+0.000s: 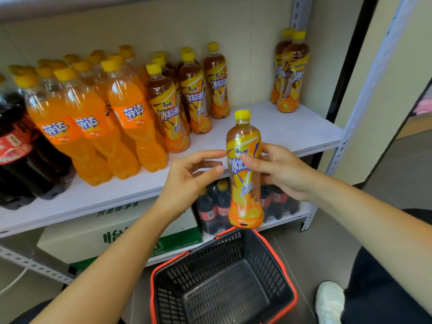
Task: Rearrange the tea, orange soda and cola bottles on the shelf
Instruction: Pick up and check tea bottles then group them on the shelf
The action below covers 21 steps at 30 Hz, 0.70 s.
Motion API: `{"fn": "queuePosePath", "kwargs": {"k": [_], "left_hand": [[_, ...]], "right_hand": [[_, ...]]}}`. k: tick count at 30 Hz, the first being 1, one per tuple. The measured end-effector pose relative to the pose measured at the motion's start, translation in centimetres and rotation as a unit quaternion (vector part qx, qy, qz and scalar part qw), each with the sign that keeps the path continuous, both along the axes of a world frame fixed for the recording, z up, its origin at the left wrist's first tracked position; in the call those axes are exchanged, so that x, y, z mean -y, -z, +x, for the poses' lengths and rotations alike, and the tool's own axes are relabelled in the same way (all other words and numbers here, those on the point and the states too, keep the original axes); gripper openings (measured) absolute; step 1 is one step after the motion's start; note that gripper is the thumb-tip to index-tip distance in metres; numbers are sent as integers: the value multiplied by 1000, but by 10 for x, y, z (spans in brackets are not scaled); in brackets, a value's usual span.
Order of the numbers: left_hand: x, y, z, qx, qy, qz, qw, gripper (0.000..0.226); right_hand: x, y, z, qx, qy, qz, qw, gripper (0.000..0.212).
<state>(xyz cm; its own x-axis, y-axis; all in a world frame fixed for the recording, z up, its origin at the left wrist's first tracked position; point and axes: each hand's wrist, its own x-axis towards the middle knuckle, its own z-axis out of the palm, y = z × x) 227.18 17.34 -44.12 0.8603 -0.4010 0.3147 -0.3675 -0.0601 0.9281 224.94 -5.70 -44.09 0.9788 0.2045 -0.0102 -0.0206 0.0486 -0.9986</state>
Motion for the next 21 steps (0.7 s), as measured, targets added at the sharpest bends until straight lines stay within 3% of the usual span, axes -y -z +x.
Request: {"fn": "queuePosePath", "kwargs": {"k": [4,8,12,16,21], "left_hand": [[0,6,-6,-50,88,63,993,58],[1,8,-7,-19,119,114,986,86],[2,9,-4,3,92,82,992,68],[2,3,0,5,65,0,998,41],[10,1,1,3,30,-60,998,30]], "right_hand": [[4,-10,4,-27,54,45,997,57],[6,-11,7,-73,96,115,986,42],[11,-13,6,-102,74,169,977,48],[13,-12,0,-94,14,129,987,58],[-1,-7,-2,-121,24,167,978,58]]}}
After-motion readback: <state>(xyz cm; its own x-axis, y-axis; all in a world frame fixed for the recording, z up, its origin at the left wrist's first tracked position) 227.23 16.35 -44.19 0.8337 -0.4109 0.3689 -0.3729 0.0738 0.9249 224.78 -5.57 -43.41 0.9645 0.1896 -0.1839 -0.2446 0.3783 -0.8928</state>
